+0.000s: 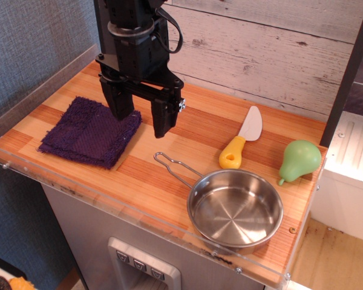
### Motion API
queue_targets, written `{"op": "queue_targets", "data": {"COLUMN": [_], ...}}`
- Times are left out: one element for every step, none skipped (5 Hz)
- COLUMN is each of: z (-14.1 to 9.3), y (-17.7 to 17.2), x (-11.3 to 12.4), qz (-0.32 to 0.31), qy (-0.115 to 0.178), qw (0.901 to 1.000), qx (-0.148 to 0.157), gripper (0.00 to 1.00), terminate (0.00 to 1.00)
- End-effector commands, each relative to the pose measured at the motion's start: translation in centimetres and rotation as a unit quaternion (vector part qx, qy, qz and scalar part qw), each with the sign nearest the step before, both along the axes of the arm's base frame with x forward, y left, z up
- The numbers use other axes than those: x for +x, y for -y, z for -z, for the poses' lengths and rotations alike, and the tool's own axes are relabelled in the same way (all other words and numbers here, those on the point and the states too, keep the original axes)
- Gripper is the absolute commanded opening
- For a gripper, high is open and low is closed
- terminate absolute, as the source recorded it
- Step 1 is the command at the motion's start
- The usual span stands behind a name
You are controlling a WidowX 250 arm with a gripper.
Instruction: Place the cloth on the far edge of the table
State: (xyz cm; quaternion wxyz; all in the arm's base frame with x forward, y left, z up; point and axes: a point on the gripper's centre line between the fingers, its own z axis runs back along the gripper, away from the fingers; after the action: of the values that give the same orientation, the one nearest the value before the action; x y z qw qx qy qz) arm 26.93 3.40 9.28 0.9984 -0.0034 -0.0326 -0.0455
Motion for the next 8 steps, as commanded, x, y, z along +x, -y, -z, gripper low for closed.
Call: {"op": "queue_targets", "data": {"z": [0.0, 1.3, 2.3, 3.1, 4.3, 5.1, 5.8, 7.4], "y": [0.0, -4.0, -8.1, -10.6, -11.0, -10.7, -9.9, -9.6], "x": [0.0, -0.8, -1.1, -1.3, -0.8, 0.7, 1.3, 1.7], "qz": [0.0, -0.046, -0.074, -0.091, -0.087, -0.081, -0.083, -0.076], "qy": [0.0, -0.009, -0.026, -0.038, -0.039, -0.019, 0.014, 0.029], "qw": [1.0, 0.9988, 0.9958, 0.993, 0.9917, 0.9919, 0.9923, 0.9934], "qx": [0.0, 0.014, 0.048, 0.066, 0.087, 0.097, 0.091, 0.08], "gripper": [1.0, 1.0, 1.0, 1.0, 1.0, 1.0, 1.0, 1.0], "terminate": [0.0, 0.0, 0.0, 0.0, 0.0, 0.0, 0.0, 0.0]}}
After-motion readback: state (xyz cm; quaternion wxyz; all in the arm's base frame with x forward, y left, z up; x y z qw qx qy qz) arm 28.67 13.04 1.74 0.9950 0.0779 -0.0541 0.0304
